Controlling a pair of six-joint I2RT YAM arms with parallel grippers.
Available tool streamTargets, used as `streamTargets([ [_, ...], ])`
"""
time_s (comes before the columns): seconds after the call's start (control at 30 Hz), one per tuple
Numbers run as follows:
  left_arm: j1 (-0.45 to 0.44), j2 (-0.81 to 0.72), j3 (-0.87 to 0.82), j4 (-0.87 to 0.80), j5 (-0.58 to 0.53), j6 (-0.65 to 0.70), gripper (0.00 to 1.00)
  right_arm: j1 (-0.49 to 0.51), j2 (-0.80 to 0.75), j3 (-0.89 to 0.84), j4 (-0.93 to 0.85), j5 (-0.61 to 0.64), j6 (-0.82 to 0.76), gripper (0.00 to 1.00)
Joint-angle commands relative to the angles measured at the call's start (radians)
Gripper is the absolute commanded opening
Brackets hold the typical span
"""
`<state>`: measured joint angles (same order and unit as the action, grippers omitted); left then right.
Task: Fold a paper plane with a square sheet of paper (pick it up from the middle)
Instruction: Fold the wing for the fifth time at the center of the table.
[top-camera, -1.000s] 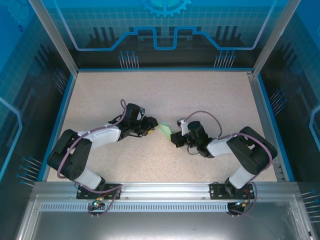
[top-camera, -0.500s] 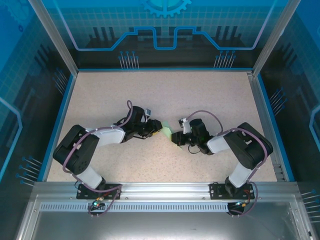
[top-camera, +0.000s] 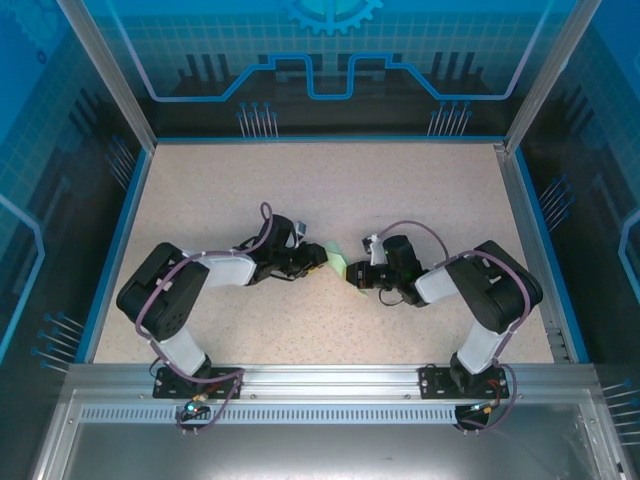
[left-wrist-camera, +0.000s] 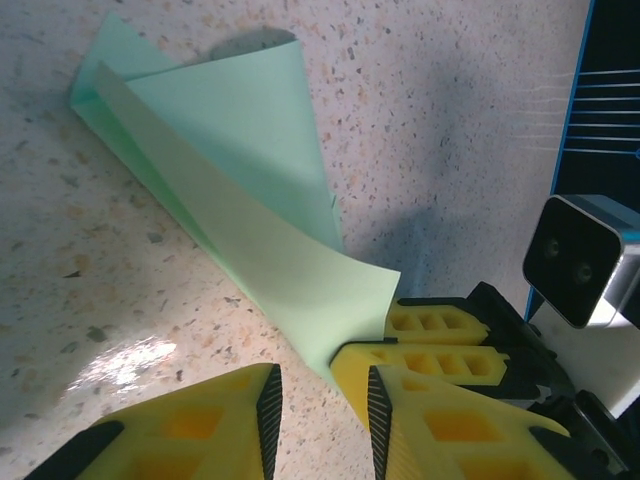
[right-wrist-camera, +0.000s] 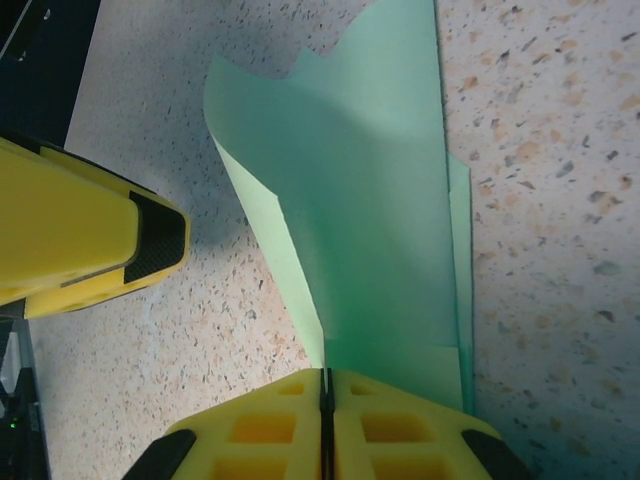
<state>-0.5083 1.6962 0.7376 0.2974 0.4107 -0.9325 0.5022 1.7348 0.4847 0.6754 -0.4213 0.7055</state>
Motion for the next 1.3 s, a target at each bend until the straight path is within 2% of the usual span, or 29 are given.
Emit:
streamTargets([
  [0.0,-0.009,0.02,0.036,0.022,0.034,0.041,0.33,-0.028,0.006,0.012,0.027,-0.051,0.032,0.09],
  [0.3,-0.013,0.043,0.026,0.051,0.033,0.046,0.29,-0.04,0.023,0.038,0.021,-0.143,0.134,0.08],
  [0.6,-0.013,0.068,0.03,0.089,0.034,0.046,0.27,-0.065,0.035,0.071,-0.071,-0.155,0.177,0.07],
  [1.27,-0.021,0.114,0.041,0.14,0.049,0.063,0.25,-0.103,0.079,0.075,-0.05,-0.209,0.235,0.08],
])
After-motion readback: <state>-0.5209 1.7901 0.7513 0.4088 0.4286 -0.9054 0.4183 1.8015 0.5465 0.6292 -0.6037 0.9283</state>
